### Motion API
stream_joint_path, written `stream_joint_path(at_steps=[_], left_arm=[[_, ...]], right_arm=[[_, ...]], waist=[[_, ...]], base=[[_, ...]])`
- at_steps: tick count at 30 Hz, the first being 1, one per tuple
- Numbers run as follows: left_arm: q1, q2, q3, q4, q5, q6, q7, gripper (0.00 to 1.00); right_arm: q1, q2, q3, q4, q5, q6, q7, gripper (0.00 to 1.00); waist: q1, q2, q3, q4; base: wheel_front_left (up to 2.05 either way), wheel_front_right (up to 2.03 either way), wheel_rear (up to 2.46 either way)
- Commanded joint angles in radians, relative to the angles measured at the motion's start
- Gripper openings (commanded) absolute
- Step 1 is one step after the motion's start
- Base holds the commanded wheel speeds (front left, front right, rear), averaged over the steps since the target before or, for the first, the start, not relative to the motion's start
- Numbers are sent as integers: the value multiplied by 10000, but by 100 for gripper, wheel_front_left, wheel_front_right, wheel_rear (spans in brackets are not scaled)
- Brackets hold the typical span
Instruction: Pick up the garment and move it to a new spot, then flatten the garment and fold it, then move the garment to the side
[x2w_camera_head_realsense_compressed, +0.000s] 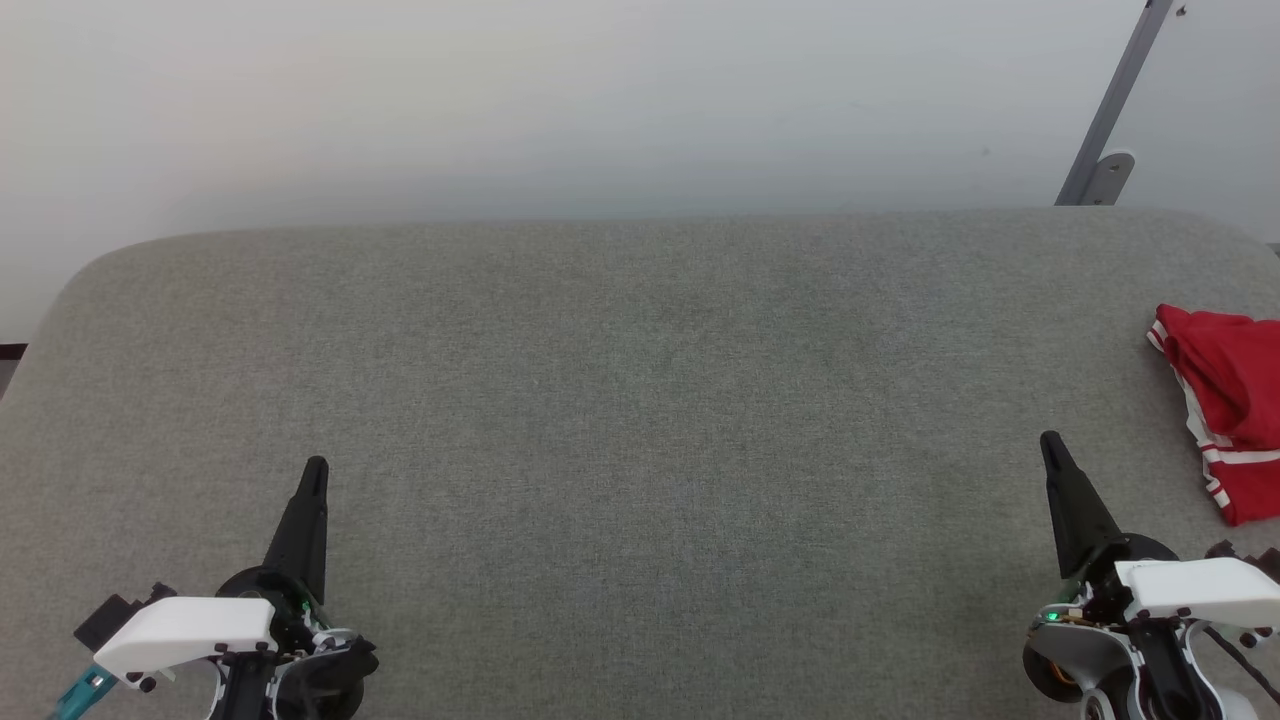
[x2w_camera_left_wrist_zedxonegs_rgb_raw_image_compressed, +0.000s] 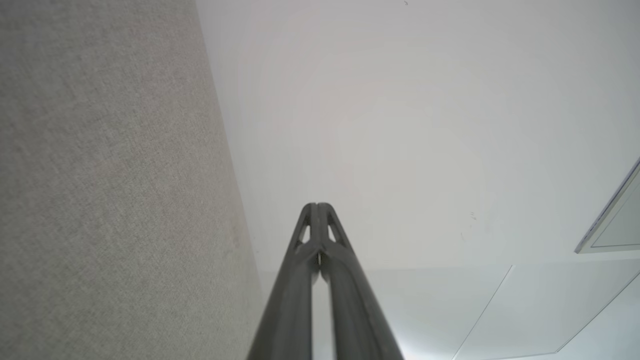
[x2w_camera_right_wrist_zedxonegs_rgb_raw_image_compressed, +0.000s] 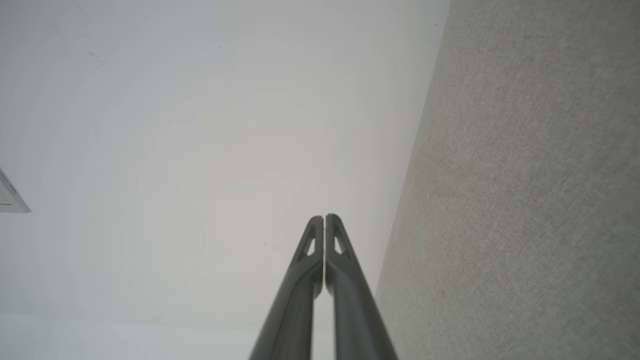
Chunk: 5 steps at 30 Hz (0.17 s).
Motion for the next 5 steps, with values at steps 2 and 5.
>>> stream_joint_path(at_steps=[2,5], left_arm=[[-117,14,14,-1,-28,-54,7,0],[-117,14,14,-1,-29,-54,6,0]], right_arm=[[-50,-16,-5,19,40,-3,29,0],[-50,-16,-6,19,41,-3,29,0]], waist=[[0,0,0,0],[0,0,0,0]], base=[[0,0,0],[0,0,0]])
